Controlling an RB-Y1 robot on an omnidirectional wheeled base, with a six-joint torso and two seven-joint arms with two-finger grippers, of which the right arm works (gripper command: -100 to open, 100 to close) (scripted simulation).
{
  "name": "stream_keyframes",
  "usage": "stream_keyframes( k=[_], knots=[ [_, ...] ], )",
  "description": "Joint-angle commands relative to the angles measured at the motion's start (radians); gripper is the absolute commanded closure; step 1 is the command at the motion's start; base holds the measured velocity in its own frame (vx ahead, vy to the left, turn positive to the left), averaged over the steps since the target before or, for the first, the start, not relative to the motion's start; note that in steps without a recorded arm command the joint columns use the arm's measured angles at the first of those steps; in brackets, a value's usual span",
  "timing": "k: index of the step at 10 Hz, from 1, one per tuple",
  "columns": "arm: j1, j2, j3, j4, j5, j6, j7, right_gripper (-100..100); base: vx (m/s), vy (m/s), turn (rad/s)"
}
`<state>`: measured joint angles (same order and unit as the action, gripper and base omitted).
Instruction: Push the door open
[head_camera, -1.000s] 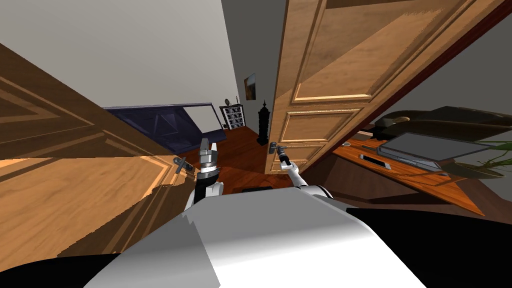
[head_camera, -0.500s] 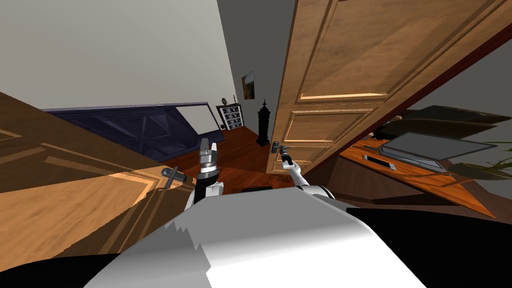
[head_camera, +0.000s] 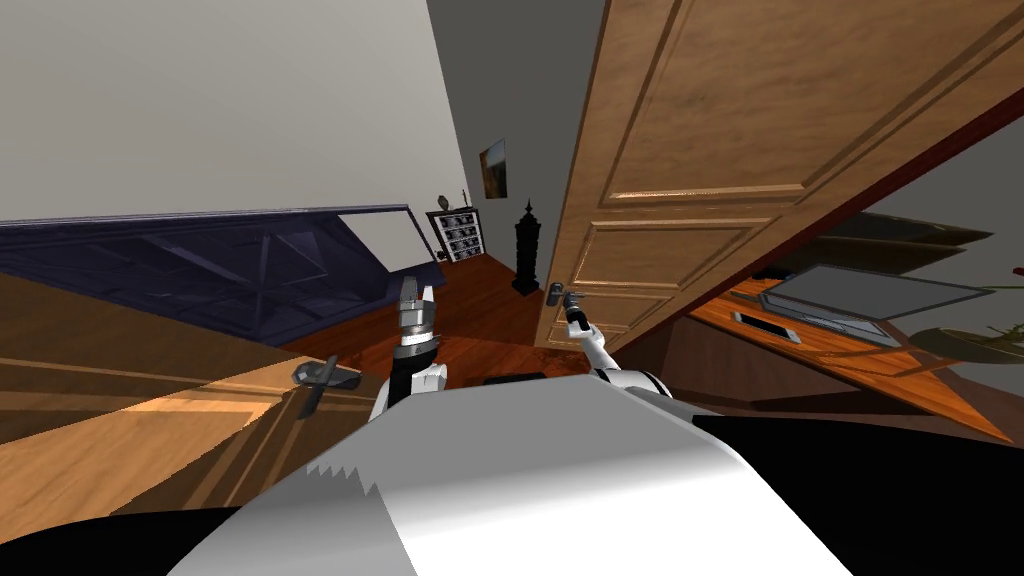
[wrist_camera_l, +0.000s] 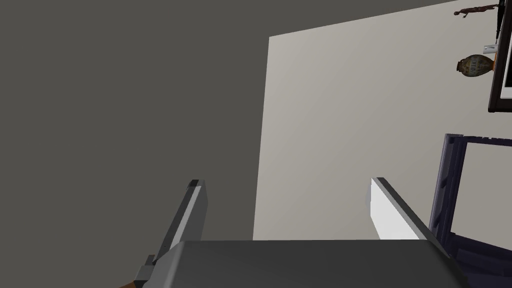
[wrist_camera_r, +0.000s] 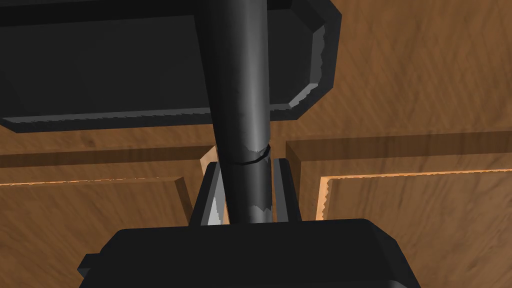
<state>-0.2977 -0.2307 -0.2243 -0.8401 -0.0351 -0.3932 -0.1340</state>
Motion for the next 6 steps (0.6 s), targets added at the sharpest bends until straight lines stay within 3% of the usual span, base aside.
stream_keyframes(
  k=[1, 6],
  knots=[
    [0.000, -0.003, -0.013, 0.003, -0.003, -0.001, 0.005, 100, 0.098, 0.037, -0.042],
    [0.002, -0.015, -0.064, 0.015, -0.016, -0.004, 0.022, 100, 0.195, 0.064, -0.064]
  ],
)
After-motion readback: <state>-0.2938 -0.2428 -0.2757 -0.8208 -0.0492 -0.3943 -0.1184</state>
